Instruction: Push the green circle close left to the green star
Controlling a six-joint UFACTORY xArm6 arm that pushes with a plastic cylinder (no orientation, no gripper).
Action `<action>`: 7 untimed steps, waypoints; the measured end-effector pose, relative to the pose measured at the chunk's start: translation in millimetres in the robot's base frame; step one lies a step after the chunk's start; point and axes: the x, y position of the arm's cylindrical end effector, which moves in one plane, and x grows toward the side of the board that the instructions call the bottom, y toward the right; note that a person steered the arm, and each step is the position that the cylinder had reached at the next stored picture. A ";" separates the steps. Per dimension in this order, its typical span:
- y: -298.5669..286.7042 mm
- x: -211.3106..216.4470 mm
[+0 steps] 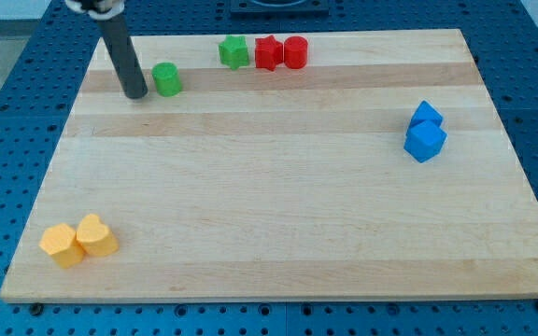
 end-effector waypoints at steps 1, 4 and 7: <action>0.8 25.2; 24.5 -10.0; 36.1 -66.0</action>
